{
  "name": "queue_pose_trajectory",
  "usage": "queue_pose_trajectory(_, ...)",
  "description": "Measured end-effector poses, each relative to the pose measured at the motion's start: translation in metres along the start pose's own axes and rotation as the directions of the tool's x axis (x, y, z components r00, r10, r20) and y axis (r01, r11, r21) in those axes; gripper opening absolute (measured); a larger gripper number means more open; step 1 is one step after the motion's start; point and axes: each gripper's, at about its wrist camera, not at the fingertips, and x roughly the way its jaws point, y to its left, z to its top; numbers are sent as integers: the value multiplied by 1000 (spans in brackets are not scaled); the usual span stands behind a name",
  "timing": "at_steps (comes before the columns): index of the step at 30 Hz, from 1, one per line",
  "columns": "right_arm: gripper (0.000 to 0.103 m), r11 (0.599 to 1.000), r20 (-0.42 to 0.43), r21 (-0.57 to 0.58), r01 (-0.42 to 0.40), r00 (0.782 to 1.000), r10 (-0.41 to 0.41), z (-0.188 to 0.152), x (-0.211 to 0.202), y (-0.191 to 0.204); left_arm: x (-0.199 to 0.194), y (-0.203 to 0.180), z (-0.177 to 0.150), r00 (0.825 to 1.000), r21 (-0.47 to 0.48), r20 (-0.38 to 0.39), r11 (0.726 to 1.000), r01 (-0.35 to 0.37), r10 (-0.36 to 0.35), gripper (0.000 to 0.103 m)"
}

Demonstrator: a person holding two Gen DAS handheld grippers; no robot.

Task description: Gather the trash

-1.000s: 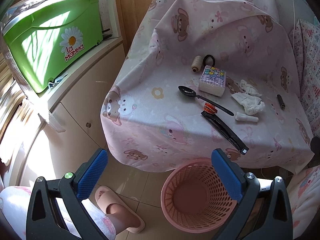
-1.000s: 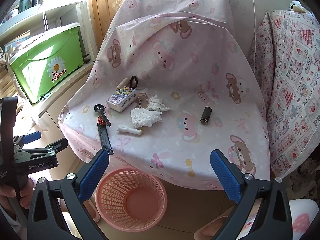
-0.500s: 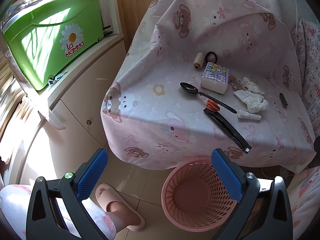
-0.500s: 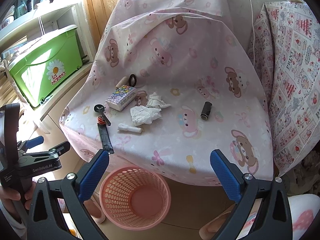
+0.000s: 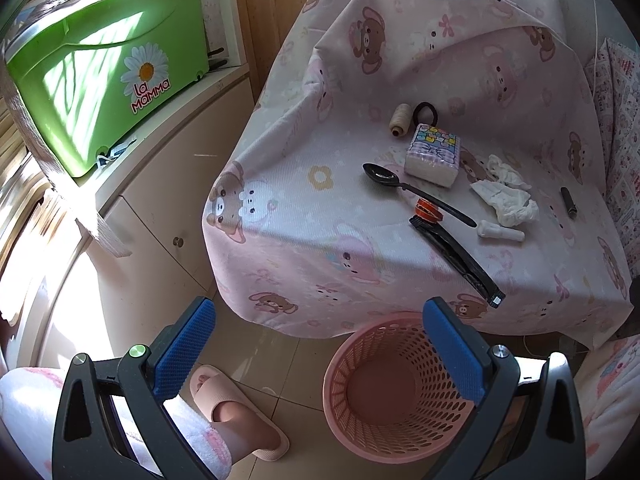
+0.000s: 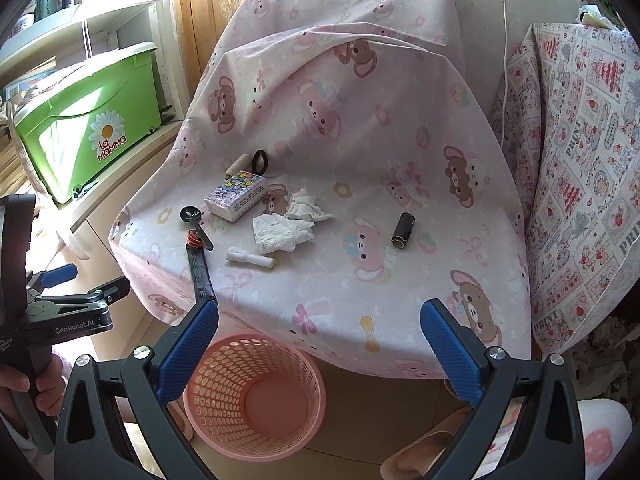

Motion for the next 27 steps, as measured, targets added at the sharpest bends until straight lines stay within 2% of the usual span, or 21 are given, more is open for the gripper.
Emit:
queue_pose_trajectory(7,102,1000,-14,-5,-9,1000,9,-2,4,2,0,-1,0,1000,1,-2,1000,20,-20,102)
queue_pose_trajectory(11,102,1000,-16,-6,-20,1000,20,-2,5,2,-4,-2,0,999,7,22,999,39,-39,102)
queue_pose_trajectory(19,102,1000,-29,-9,-9,1000,9,-2,12,3,-7,-8,0,998,42,43,999,34,-36,102)
queue_pose_trajectory(27,102,999,-42,7,-35,998,36,-2,13,1,-6,-9,-1,998,52,39,998,40,-42,95)
